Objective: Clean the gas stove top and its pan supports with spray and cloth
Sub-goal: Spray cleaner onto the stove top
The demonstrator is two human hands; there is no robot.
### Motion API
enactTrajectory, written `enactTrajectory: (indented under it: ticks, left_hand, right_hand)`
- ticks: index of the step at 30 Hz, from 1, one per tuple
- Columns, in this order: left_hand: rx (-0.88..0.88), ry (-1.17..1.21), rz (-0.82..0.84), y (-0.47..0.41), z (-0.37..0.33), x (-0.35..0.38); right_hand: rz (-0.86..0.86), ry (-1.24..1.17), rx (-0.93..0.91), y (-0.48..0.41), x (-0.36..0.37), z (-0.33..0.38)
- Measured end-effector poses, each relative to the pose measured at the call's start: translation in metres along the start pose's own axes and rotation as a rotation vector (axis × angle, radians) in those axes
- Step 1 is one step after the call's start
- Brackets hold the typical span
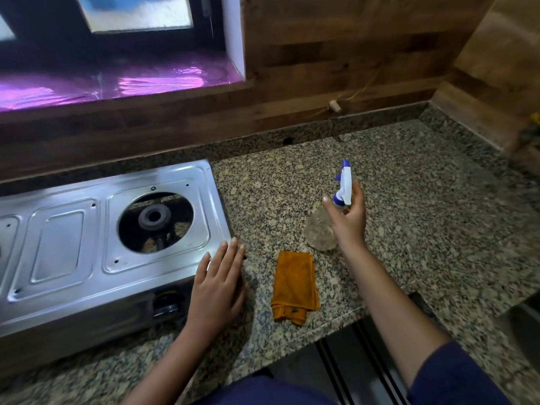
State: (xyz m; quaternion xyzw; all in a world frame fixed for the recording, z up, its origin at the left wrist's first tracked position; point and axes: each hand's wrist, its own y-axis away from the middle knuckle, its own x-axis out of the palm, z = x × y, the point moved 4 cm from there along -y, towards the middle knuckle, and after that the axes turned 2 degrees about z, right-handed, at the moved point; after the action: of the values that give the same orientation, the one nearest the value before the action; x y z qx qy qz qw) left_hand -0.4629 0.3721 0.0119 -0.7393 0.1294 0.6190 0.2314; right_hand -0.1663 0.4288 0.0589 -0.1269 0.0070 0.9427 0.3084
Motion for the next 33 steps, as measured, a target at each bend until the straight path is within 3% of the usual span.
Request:
enactTrajectory:
  ticks: [3,8,11,15,19,26,29,33]
  left_hand:
    - [0.008,0.025,0.024,-0.001,0.001,-0.003]
    - [0.077,0.102,0.056,0.011,0.016,-0.019]
    - [0.049,0.103,0.016,0.035,0.047,-0.036]
    - [-0.103,0.115,-0.029,0.077,0.112,-0.055]
    - [-0.209,0.110,-0.072,0.117,0.168,-0.066]
    - [-0.313,0.066,-0.047,0.173,0.230,-0.075]
    - [-0.285,0.052,-0.043,0.189,0.243,-0.074]
    - [-0.201,0.037,-0.052,0.203,0.255,-0.074]
  right_hand:
    - [-0.082,0.059,-0.095,0.006,0.002,0.004]
    - [-0.139,0.439,-0.358,0.034,0.012,0.034]
    - [-0.120,0.390,-0.482,0.058,0.029,0.062]
    - [0.020,0.273,-0.475,0.109,0.068,0.102]
    - [0.194,0.291,-0.361,0.162,0.124,0.106]
    - [0.473,0.340,0.205,0.239,0.199,0.072]
    - [0.544,0.199,0.385,0.260,0.211,0.072]
    - [0.601,0.066,0.397,0.284,0.233,0.089]
